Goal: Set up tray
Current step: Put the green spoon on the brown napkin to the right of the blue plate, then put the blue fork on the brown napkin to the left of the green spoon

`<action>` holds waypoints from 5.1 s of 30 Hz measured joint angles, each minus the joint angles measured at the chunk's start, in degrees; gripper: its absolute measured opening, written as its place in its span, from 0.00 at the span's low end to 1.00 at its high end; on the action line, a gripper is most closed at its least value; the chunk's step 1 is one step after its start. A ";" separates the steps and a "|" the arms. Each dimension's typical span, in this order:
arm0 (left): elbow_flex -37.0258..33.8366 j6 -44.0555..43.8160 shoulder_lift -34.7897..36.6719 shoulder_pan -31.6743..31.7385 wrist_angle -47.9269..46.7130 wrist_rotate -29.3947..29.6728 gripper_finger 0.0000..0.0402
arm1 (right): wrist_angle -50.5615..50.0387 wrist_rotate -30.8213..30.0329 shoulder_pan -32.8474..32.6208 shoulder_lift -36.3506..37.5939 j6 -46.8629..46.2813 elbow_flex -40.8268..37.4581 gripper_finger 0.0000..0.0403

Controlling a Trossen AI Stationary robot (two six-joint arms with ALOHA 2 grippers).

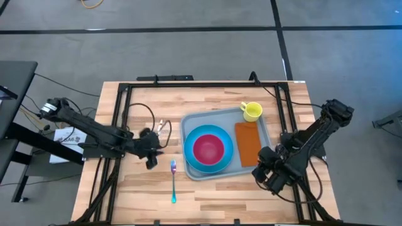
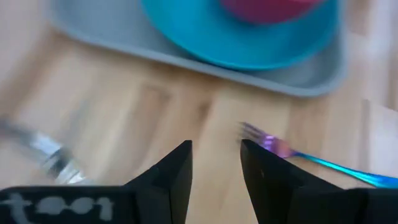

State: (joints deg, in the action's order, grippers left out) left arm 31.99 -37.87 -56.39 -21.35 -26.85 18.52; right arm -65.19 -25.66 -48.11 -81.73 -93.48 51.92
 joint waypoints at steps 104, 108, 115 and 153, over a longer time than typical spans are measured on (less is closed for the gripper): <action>-4.35 9.60 -6.22 1.83 30.28 6.74 0.31 | -4.42 25.32 -6.32 -0.12 -35.96 -8.33 0.06; -4.35 9.58 -6.22 1.83 30.46 6.74 0.31 | -5.69 16.61 -5.81 -0.11 -37.69 -5.83 0.06; -4.35 10.31 -6.22 1.83 30.52 5.78 0.31 | -6.39 2.88 0.13 -0.11 -36.45 -5.82 0.06; -4.38 8.71 -6.22 1.83 28.88 5.80 0.31 | 15.48 1.69 30.61 -12.13 5.45 -7.81 0.23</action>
State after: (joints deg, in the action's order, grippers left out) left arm 27.62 -29.17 -62.61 -19.53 2.02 24.32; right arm -49.71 -23.97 -17.50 -93.86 -88.03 44.11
